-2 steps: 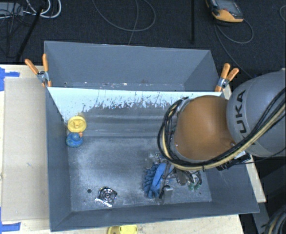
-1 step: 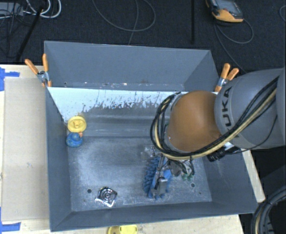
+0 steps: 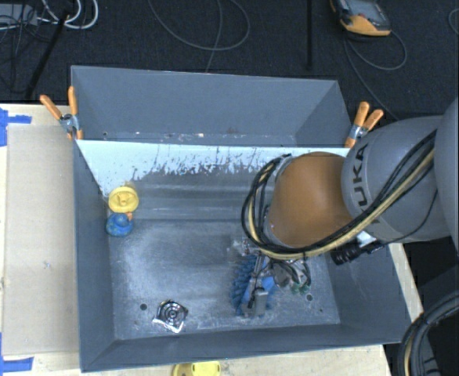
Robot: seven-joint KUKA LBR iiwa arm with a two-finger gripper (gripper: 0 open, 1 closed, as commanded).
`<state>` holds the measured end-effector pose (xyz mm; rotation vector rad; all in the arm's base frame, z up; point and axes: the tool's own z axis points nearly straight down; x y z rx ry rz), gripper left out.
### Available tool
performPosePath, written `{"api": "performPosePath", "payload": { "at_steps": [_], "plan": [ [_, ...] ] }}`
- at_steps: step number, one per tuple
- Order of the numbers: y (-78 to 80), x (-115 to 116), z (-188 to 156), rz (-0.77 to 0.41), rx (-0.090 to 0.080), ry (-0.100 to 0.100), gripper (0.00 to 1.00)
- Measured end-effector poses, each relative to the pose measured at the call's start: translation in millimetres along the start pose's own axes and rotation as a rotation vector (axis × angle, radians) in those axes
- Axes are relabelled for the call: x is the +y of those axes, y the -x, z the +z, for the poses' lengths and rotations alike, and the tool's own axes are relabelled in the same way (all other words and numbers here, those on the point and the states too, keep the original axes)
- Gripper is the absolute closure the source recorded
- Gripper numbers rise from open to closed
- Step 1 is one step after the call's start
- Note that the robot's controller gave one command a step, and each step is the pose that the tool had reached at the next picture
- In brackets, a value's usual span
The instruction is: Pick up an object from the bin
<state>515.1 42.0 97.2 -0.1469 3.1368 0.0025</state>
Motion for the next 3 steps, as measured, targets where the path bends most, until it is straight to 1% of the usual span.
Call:
{"api": "performPosePath", "payload": {
  "at_steps": [1, 2, 3],
  "plan": [
    [-28.6, -30.2, 17.5, 0.011, 0.004, -0.001, 1.0],
    [-28.6, -30.2, 17.5, 0.012, 0.004, -0.001, 1.0],
    [-34.7, -29.7, -141.0, 0.038, -0.001, -0.001, 1.0]
  ]
}}
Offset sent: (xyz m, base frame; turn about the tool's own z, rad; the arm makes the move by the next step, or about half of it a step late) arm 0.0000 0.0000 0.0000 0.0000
